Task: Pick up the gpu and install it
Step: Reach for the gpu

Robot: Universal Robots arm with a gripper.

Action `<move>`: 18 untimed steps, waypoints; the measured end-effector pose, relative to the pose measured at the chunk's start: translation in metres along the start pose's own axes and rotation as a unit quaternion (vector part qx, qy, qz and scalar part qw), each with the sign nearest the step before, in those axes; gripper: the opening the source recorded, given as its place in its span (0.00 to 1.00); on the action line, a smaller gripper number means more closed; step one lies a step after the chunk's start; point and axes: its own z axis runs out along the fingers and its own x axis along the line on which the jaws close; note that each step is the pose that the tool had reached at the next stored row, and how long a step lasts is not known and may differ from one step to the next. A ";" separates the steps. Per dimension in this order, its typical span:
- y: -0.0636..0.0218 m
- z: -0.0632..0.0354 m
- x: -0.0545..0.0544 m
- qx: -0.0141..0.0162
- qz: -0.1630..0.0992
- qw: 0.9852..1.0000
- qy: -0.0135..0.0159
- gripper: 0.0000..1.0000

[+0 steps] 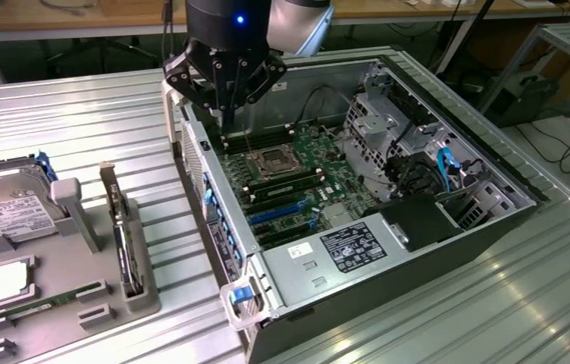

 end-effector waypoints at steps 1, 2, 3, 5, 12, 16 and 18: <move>-0.0004 0.0000 0.000 0.000 0.000 1.000 0.000 0.11; -0.0009 0.0000 0.001 0.000 0.000 1.000 0.000 0.11; -0.0014 0.0000 0.001 0.000 0.000 1.000 0.000 0.11; -0.0022 -0.0001 0.002 0.000 0.000 1.000 0.000 0.11; -0.0056 -0.0001 0.005 0.000 -0.001 1.000 0.000 0.11; -0.0075 -0.0001 0.007 0.000 -0.001 1.000 0.000 0.11; -0.0083 -0.0001 0.008 0.000 -0.001 1.000 0.000 0.11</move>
